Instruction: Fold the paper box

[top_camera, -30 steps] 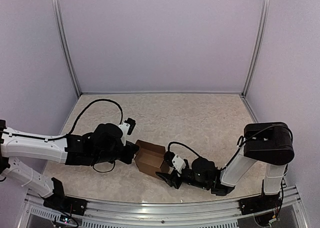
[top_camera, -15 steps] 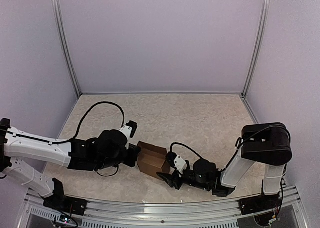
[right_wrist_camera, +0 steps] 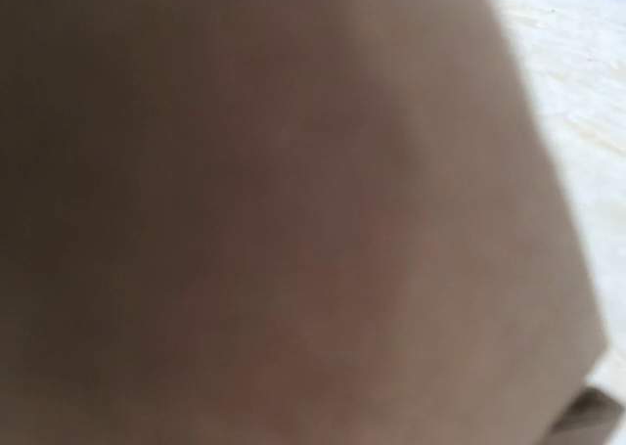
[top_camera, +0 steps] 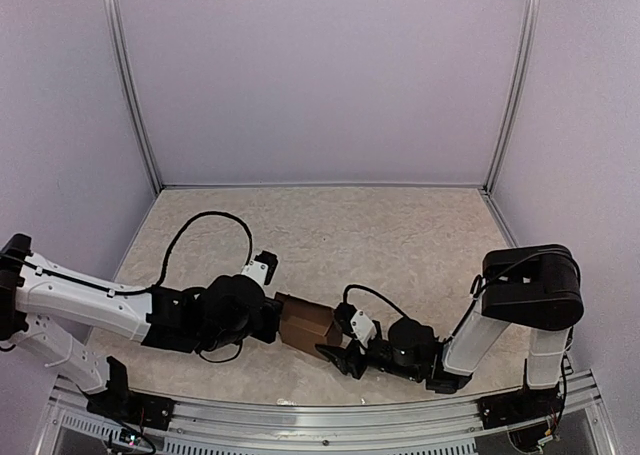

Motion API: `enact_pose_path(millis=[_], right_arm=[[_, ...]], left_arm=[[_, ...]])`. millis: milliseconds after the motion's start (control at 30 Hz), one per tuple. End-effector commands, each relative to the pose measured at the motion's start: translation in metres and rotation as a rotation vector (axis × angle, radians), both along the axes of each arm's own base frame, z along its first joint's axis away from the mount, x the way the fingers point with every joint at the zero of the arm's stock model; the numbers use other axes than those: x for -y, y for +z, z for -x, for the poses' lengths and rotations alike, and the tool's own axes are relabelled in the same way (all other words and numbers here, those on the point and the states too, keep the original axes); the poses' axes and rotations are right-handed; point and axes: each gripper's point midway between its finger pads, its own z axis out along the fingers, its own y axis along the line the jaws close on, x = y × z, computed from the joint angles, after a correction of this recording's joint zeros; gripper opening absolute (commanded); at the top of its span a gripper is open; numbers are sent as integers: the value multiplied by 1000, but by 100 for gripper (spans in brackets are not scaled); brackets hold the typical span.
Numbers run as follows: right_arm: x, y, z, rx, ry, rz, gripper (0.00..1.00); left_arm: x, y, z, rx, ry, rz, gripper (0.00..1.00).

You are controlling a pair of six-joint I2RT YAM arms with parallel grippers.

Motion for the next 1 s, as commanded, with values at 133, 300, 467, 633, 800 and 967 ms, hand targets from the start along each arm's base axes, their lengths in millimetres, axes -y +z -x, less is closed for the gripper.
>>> enact_pose_path(millis=[133,300,467,633,800,967], right_arm=[[26,26,-40,7,-247,-153,35],[30,34,-38,3,-244,-177,51],[30,32,-33,-11,-216,-138,66],[34,28,-27,-20,-187,-106,76],[41,21,-23,-42,-157,-50,84],[51,20,-20,-53,-133,-3,94]], left_arm=[[-18,-84,60,-247,-125,-246,0],[-13,-85,57,-245,-106,-280,0],[-11,-89,56,-257,-89,-294,0],[-6,-86,54,-261,-79,-298,0],[-3,-82,50,-254,-54,-294,0],[1,-72,42,-246,-9,-280,0]])
